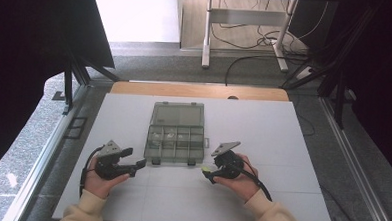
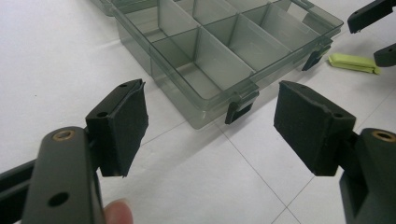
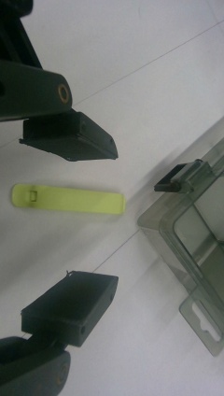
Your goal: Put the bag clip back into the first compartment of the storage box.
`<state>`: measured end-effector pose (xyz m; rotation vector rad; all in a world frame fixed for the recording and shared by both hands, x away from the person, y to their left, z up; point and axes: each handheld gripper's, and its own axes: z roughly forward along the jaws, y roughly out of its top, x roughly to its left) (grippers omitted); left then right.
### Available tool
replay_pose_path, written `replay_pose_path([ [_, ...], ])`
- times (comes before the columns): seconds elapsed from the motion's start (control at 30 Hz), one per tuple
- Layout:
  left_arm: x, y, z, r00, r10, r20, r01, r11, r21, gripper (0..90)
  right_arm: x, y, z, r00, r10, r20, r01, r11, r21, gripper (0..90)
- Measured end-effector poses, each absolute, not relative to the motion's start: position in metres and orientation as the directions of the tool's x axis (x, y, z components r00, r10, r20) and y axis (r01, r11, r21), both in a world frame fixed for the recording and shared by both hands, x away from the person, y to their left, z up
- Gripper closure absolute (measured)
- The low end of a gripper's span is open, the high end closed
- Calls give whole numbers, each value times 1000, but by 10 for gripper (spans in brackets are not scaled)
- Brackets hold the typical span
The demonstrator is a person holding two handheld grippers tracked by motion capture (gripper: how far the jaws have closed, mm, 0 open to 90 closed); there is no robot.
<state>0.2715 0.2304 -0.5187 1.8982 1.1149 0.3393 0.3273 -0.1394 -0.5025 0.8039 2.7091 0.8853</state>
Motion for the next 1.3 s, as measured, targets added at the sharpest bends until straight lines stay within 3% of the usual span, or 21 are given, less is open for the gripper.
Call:
replay_pose_path([
  [0.23,272,230,-519,563,805,-186,566,-211,797,265,326,-131,-511,-841,541,-25,436,703,563,358],
  [0.47,271,231,-519,561,806,-186,566,-211,797,265,326,-125,-515,-849,527,-45,424,729,538,450],
  [0.67,270,231,-519,561,807,-185,564,-209,799,265,326,-126,-514,-848,529,-27,434,725,535,575],
  [0.87,270,230,-519,560,807,-187,565,-207,798,266,328,-128,-513,-856,516,-15,431,730,530,763],
  [1.3,270,230,-519,561,807,-185,564,-209,798,266,326,-135,-501,-849,529,-17,424,699,575,779],
])
